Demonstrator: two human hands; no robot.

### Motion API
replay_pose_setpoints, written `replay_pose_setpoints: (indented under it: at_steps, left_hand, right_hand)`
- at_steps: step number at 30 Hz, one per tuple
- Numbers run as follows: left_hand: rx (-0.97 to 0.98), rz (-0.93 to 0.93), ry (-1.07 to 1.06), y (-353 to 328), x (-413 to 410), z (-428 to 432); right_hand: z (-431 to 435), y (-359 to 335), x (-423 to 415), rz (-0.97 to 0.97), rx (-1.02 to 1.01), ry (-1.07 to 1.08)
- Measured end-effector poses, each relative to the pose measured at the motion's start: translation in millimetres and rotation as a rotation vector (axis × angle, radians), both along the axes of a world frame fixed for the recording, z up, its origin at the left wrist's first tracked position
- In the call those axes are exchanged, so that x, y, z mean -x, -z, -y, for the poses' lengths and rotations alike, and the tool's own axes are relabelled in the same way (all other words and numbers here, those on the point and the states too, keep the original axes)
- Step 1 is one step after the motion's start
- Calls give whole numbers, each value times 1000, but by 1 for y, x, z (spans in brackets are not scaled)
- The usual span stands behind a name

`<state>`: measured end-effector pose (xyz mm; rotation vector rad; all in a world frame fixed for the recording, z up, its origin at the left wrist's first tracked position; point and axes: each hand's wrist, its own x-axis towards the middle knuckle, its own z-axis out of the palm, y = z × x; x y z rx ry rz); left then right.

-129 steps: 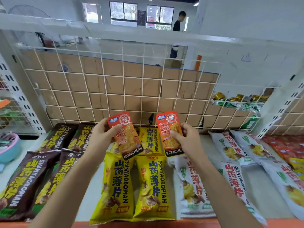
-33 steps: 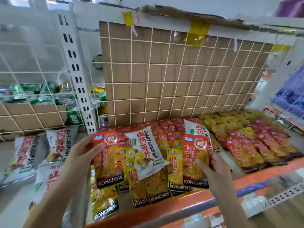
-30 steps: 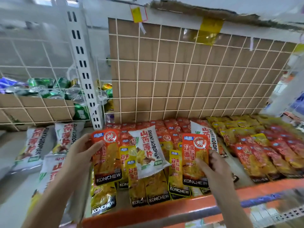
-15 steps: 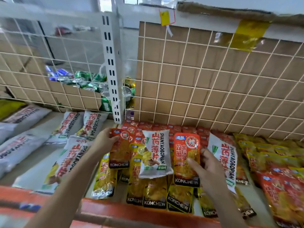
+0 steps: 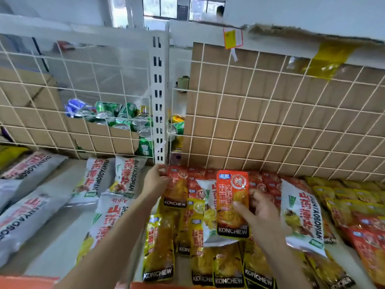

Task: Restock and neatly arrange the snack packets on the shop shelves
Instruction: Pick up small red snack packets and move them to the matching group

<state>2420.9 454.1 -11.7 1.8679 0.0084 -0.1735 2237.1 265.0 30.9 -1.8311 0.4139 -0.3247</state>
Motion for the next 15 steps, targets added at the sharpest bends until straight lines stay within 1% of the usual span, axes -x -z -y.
replay_pose_setpoints:
  at_steps: [5, 8, 12, 15]
  left_hand:
    - [-33, 28, 95, 9, -5, -2]
    - [-16, 36, 120, 8, -5, -6]
    - [35, 66, 130, 5, -3, -16]
    - [72, 95, 149, 0, 1, -24]
  right_hand:
    - [-17, -1, -19, -27, 39, 28]
    - [-28, -1, -40, -65, 141, 44]
    - [-55, -6, -77, -74, 235, -42]
    - [-77, -2, -107, -167, 408, -63]
